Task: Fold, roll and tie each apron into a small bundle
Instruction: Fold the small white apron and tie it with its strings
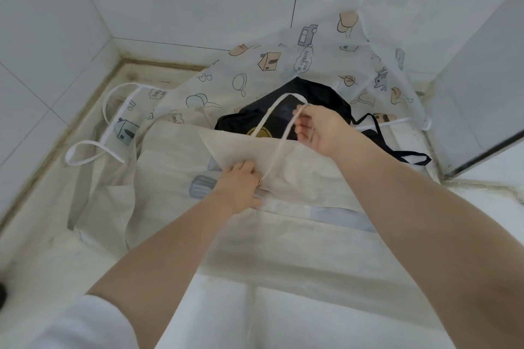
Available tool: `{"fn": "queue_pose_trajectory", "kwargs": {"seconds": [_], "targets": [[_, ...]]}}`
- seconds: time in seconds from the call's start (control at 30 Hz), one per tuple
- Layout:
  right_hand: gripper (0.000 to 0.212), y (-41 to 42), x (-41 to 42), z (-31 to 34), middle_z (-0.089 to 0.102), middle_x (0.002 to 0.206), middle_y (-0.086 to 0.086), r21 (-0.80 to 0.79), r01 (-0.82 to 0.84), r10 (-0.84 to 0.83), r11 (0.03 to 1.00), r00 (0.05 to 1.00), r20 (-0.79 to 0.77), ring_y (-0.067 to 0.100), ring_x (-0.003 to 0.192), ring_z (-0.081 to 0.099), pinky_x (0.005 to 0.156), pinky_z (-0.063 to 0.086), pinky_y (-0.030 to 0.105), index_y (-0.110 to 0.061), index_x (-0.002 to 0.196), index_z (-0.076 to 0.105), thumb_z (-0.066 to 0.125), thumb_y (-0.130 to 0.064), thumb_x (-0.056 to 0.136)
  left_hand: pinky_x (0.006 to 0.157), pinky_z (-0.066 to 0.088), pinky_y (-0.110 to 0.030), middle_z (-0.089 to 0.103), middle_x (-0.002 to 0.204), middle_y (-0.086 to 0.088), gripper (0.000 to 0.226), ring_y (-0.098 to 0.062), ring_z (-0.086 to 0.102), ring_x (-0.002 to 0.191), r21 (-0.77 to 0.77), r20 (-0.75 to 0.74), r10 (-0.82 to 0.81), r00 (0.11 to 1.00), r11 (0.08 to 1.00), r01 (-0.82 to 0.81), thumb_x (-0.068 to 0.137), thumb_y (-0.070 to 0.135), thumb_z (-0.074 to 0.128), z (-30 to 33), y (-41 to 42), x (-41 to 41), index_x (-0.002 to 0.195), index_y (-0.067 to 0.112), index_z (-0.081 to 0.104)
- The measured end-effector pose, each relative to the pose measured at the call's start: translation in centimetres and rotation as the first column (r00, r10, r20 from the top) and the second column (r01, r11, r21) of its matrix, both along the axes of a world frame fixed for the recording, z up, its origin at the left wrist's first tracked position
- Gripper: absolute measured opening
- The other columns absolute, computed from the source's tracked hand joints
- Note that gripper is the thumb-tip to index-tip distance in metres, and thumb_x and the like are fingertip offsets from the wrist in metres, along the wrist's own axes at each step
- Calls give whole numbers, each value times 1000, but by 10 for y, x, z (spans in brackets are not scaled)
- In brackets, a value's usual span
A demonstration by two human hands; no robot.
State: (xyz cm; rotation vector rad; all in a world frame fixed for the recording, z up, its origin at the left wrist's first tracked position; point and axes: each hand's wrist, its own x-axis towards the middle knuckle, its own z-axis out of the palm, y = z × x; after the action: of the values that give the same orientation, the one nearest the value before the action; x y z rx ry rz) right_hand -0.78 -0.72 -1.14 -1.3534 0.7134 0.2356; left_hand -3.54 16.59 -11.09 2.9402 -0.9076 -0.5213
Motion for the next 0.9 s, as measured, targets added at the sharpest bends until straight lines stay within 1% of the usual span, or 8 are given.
{"fn": "queue_pose_trajectory", "kwargs": {"seconds": [0.1,0.2,0.23,0.3,0.4,0.6,0.77,0.9], "targets": [[14,8,13,1,60,72,1,211,37,-73,977,983,167,12,67,58,67,50,24,-12,87,61,50,-16,96,97,40,-35,39,122,-5,51,-23,43,114,-83,-193,76,978,992,-94,83,41,64,-13,5,1,119,9,49],[22,-4,30,-6,64,102,4,244,93,-164,965,942,293,14,93,60,82,49,29,-15,117,54,49,-14,96,98,41,-35,41,119,-3,50,-20,46,109,-149,-237,86,968,981,-124,83,45,64,-21,13,3,117,10,54],[33,-11,34,-12,61,116,5,178,85,-136,980,945,296,16,104,58,84,47,30,-16,128,47,50,-16,95,95,41,-32,43,116,-2,44,-20,48,105,-171,-248,102,963,974,-147,84,42,64,-23,15,3,112,10,55],[51,-26,34,-26,54,128,9,-242,-17,58,970,984,167,23,118,52,90,45,34,-15,140,37,54,-21,92,85,42,-28,46,103,-2,25,-20,50,93,-217,-250,168,954,950,-224,87,34,62,-25,18,2,97,12,53],[32,-37,18,-49,52,110,15,-797,-305,312,522,937,-155,32,104,53,82,43,34,-4,118,46,51,-17,90,84,43,-30,49,99,-5,21,-21,51,89,-253,-222,265,938,914,-318,91,32,56,-26,15,1,94,11,53],[19,-13,-29,-65,50,111,10,-986,-164,570,-28,808,-151,29,104,49,85,39,36,-9,108,51,48,-14,90,92,44,-31,49,121,-6,41,-24,54,102,-159,-215,325,921,919,-361,90,36,58,-27,6,1,118,6,53],[33,13,-63,-76,44,128,6,-931,-287,823,-226,455,-340,26,120,41,95,34,35,-15,125,46,46,-21,92,97,42,-35,42,129,-5,37,-23,52,107,-145,-233,198,952,961,-235,89,34,56,-25,15,-8,112,6,61],[59,24,-75,-98,8,158,2,-752,-588,775,-298,311,-550,25,142,16,112,23,39,-20,147,22,46,-35,96,96,41,-35,45,129,-5,41,-23,52,110,-171,-246,138,959,968,-183,88,34,59,-25,27,-15,117,6,57]]}}
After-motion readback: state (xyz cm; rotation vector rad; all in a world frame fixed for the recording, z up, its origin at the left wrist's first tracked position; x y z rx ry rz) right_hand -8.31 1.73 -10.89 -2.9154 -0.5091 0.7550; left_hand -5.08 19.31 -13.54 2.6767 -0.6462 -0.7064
